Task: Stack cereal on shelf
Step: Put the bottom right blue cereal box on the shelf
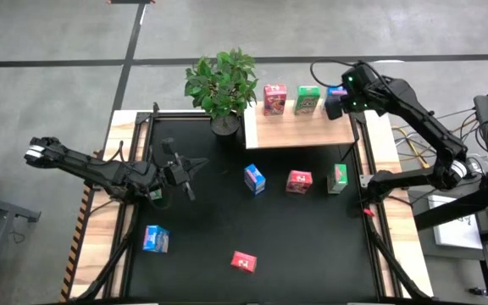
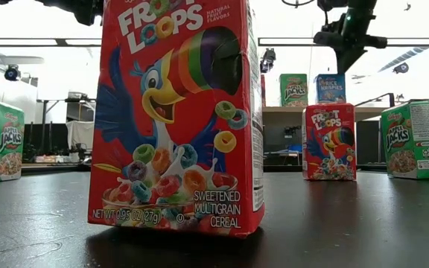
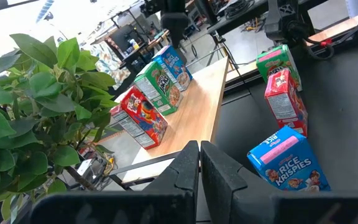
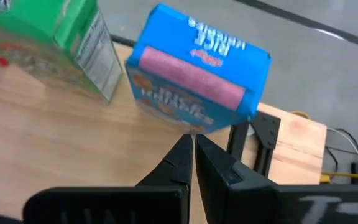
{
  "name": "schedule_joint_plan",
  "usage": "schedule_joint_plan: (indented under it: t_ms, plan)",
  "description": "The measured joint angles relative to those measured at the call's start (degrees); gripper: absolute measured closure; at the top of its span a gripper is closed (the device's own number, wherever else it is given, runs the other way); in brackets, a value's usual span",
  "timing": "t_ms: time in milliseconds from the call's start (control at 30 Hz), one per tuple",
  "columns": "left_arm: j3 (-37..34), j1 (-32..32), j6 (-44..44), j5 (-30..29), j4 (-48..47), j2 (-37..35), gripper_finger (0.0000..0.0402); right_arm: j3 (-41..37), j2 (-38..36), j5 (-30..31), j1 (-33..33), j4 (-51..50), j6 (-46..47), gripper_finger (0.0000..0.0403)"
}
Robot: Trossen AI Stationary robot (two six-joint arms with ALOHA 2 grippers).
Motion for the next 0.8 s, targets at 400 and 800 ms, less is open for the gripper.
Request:
schedule_joint_plan:
  t_ms: [400, 800]
  plan:
    - [0.0, 0.0, 0.0, 0.0, 0.0, 0.0, 0.0402, -0.8, 0.7, 2.3, 0.0, 3.3, 1.7, 0.0394]
    - [0.0, 0.0, 0.0, 0.0, 0.0, 0.0, 0.0402, -1.0, 0.7, 3.7, 0.0, 4.9, 1.6, 0.0394]
